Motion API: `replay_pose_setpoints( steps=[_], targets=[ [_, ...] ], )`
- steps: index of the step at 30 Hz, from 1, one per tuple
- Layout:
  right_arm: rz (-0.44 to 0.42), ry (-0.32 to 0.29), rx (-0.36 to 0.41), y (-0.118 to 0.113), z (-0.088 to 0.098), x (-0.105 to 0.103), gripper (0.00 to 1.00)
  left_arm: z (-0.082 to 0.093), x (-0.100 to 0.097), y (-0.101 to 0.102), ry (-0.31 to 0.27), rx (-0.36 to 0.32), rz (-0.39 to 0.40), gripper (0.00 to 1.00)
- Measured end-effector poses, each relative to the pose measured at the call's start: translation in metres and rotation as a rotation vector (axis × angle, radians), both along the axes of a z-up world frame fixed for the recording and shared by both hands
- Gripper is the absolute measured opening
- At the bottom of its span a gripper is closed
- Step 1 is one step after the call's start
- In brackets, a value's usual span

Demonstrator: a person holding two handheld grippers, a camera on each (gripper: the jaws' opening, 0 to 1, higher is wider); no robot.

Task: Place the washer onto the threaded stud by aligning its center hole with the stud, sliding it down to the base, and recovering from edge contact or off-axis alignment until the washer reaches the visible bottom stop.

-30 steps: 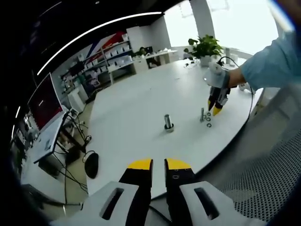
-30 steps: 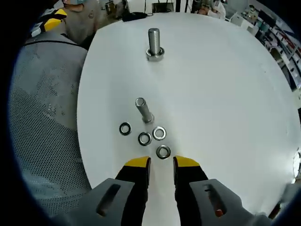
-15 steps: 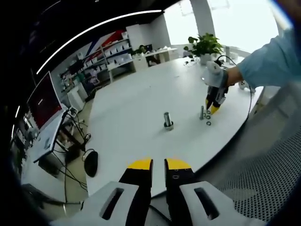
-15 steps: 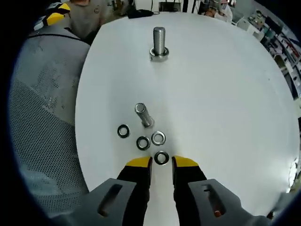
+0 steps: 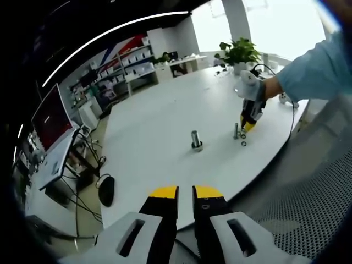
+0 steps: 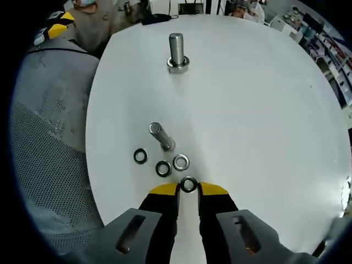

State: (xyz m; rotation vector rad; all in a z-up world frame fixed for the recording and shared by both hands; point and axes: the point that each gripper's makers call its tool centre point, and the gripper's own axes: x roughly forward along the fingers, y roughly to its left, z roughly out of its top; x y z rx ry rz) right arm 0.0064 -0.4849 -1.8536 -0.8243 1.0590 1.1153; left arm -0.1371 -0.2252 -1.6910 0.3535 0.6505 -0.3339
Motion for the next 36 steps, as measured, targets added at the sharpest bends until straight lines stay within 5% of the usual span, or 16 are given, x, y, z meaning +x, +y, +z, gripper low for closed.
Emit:
replay_pose_setpoints(
  steps=[14,36],
  targets=[
    [0.004,-0.011,-0.011,-0.004,0.003,-0.006,0.14,0.002,0.001,0.000,-0.013,-0.005,0.004,0.07],
    [-0.020,-0.047,0.072,0.007,0.047,-0.017,0.14,0.004,0.000,-0.002,-0.025,-0.005,-0.010,0.07]
  ],
)
